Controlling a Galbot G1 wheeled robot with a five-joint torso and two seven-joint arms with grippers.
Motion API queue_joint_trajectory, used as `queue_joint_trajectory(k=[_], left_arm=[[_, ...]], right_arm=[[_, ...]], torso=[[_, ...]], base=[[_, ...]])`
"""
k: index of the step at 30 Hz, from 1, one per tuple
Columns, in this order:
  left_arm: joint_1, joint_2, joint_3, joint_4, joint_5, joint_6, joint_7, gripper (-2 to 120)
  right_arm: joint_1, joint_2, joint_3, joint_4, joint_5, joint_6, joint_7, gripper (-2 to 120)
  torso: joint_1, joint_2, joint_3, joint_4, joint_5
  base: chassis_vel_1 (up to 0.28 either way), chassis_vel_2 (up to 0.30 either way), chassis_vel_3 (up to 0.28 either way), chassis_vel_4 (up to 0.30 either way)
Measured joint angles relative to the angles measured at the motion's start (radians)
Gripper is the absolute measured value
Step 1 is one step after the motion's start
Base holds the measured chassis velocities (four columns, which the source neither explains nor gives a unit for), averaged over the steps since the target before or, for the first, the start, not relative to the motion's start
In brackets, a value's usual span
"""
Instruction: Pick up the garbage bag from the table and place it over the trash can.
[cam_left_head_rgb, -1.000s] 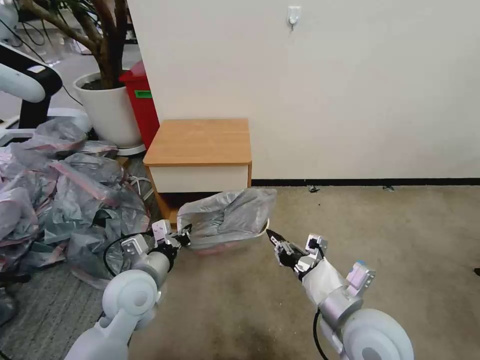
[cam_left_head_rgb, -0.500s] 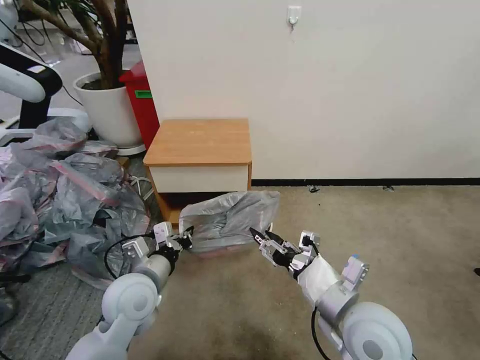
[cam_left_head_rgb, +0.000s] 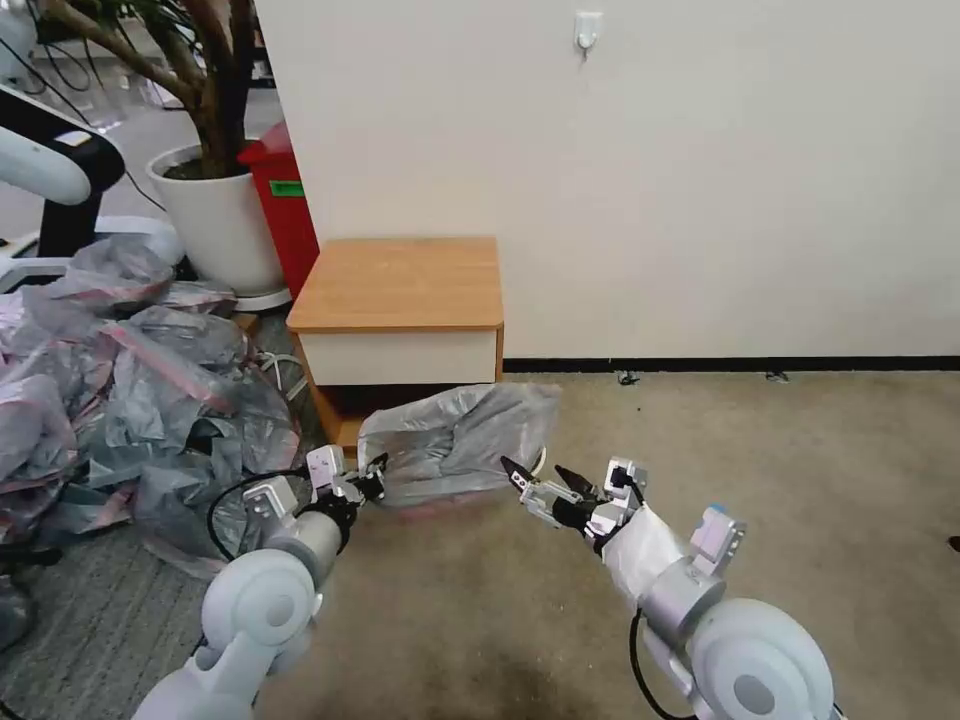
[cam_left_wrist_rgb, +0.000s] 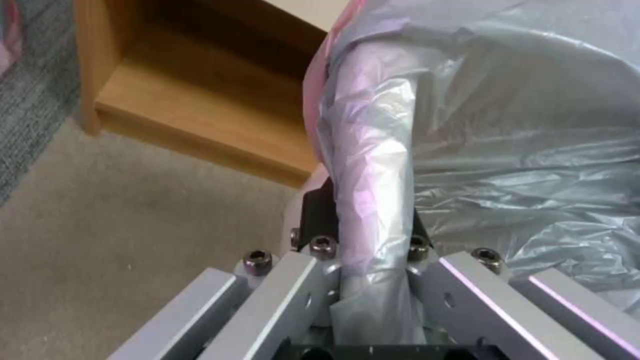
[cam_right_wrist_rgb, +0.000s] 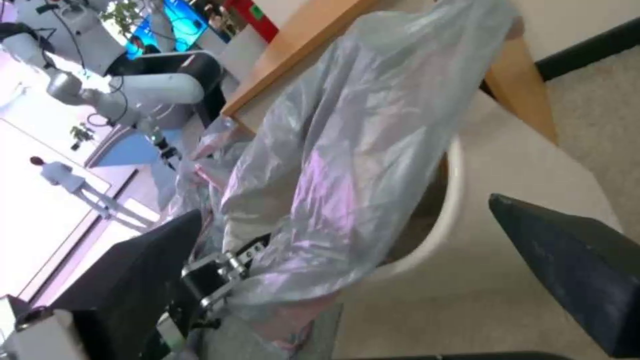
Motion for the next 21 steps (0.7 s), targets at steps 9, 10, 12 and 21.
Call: queue_joint_trajectory(k=[9, 10, 12, 21], left_arm=[[0.006, -0.005, 0.01, 0.0, 0.017, 0.0, 0.002, 3], [0.006, -0.006, 0.012, 0.0, 0.019, 0.0, 0.002, 3], [0.006, -0.008, 0.015, 0.0, 0.02, 0.0, 0.002, 3], [0.012, -0.01, 0.024, -0.001, 0.031, -0.001, 0.002, 3]], right_arm=[[0.009, 0.004, -0.012, 0.002, 0.0, -0.01, 0.006, 96], [0.011, 0.004, -0.013, 0.002, 0.0, -0.011, 0.006, 92], [0.012, 0.005, -0.016, 0.002, 0.001, -0.012, 0.006, 89], [0.012, 0.011, -0.021, 0.006, 0.001, -0.014, 0.007, 75]], torso=[[0.0, 0.0, 0.0, 0.0, 0.0], [0.0, 0.0, 0.0, 0.0, -0.0001], [0.0, 0.0, 0.0, 0.0, 0.0], [0.0, 0.0, 0.0, 0.0, -0.0001]], base=[[0.0, 0.0, 0.0, 0.0], [0.0, 0.0, 0.0, 0.0], [0.0, 0.0, 0.0, 0.0], [0.0, 0.0, 0.0, 0.0]])
